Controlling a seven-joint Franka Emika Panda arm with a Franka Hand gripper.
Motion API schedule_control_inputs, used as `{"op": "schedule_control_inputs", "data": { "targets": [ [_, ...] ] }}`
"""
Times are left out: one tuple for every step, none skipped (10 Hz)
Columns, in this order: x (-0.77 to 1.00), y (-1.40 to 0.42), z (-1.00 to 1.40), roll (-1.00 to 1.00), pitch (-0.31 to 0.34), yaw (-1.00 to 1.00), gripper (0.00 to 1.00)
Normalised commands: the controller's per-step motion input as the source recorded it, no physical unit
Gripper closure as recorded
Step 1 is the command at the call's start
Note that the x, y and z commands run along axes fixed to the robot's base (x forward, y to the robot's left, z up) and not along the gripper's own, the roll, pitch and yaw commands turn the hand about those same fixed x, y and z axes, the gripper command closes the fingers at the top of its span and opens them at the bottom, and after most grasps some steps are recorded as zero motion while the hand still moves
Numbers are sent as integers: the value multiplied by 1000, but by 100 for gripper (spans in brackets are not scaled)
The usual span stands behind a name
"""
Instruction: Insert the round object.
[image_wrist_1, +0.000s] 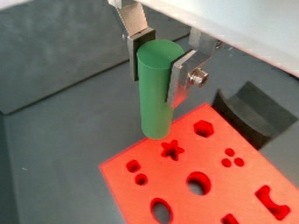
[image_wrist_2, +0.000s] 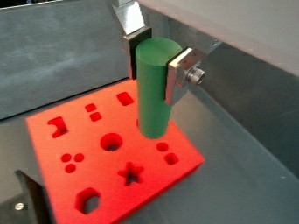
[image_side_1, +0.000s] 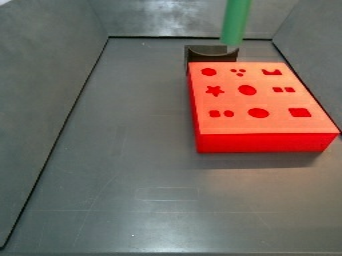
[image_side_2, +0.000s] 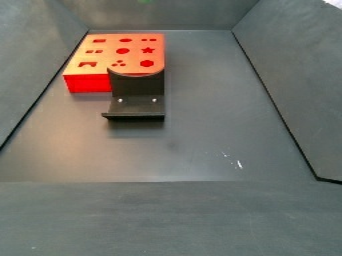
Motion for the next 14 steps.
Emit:
{"op": "schedule_control_inputs", "data": {
  "targets": [
    [1000,280,-403,170,34,-74,100],
    [1000,257,-469,174,4,-83,100],
    [1000,211,-460,194,0,-94,100],
    [1000,0,-511,147,0,-203,100],
    [711,-103,-466,94,-16,-323,100],
    [466,-89,-340,40,-14,-274,100],
    [266,0,-123,0,0,-197,100],
    [40,0,0,0,13,0,100],
    [669,0,-189,70,0,0,100],
    [740,0,-274,130,0,0,100],
    [169,54,-197,140,66,-97,100],
    [0,89,-109,17,30,-106,100],
    [100,131,-289,24,0,-74,100],
    [0,149,-286,14,0,-66,100]
  ]
}}
